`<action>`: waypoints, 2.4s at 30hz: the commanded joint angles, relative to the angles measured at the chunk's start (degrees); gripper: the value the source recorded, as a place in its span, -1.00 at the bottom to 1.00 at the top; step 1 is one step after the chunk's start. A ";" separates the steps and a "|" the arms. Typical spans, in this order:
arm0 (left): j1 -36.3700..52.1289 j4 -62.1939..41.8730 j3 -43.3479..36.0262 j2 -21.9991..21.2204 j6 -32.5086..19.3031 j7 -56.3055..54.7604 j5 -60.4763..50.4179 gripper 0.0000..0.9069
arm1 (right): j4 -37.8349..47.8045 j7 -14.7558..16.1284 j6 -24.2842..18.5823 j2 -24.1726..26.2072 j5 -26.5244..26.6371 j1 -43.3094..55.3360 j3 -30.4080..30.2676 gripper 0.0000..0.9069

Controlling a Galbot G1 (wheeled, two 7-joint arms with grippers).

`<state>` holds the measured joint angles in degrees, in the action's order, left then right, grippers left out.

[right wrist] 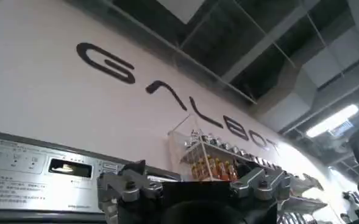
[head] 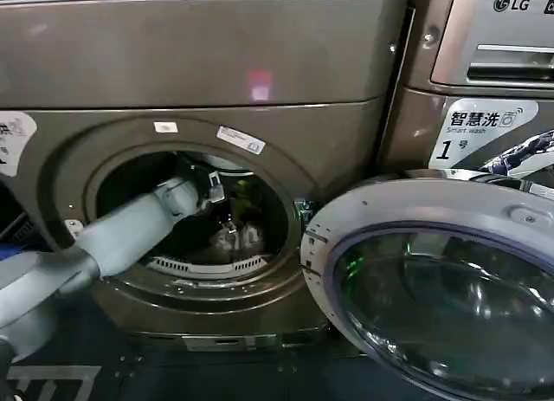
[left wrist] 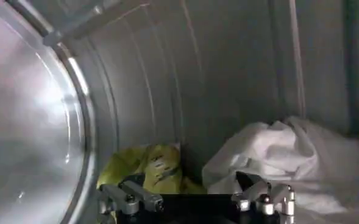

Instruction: Grasp the clothes from the dryer.

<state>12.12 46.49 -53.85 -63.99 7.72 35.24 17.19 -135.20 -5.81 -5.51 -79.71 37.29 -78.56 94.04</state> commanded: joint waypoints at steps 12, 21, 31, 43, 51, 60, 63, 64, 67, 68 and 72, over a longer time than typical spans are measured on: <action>-0.02 -0.73 0.23 1.53 -0.49 -0.18 -0.11 1.00 | -0.37 0.00 0.00 -0.29 0.00 0.10 -0.28 1.00; -0.89 -1.53 1.86 2.25 -0.71 -0.39 -0.72 1.00 | -1.08 -0.04 0.12 -0.55 0.00 -0.04 -0.48 1.00; -0.18 -1.36 2.77 1.73 -0.42 -0.51 0.47 1.00 | -2.12 -0.07 0.33 -1.01 -0.17 0.01 -1.43 1.00; 4.14 -0.76 -1.35 1.25 -0.01 7.50 2.57 1.00 | -2.25 -0.01 0.15 -1.24 0.04 -0.72 -1.31 1.00; 6.49 1.64 -3.78 1.93 -0.56 12.32 2.30 1.00 | -2.38 0.02 0.07 -1.34 0.14 -1.03 -1.34 1.00; 6.84 2.60 -6.12 2.44 -0.43 12.30 0.13 1.00 | -2.67 0.03 0.15 -1.52 0.07 -0.89 -1.65 1.00; 6.64 3.44 -6.82 2.97 -0.14 12.15 0.14 1.00 | -2.74 0.06 0.11 -1.71 0.01 -0.96 -1.79 1.00; 6.56 3.50 -6.96 3.03 -0.15 12.09 -0.06 1.00 | -2.75 0.08 0.08 -1.83 -0.07 -0.94 -1.90 1.00; 5.75 3.49 -7.07 3.08 -0.23 11.91 -0.50 1.00 | -2.92 0.10 0.10 -2.05 -0.27 -0.78 -2.24 1.00; 5.36 3.55 -6.97 3.06 -0.20 11.81 -0.52 1.00 | -2.95 0.09 0.11 -2.09 -0.45 -0.73 -2.35 1.00; 4.37 3.76 -6.85 2.94 -0.12 11.59 -0.90 1.00 | -3.02 0.09 0.12 -2.16 -0.66 -0.68 -2.48 1.00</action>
<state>17.53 49.57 -59.79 -61.06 7.55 46.05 17.33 -138.13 -5.71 -5.41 -81.79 36.80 -79.26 91.73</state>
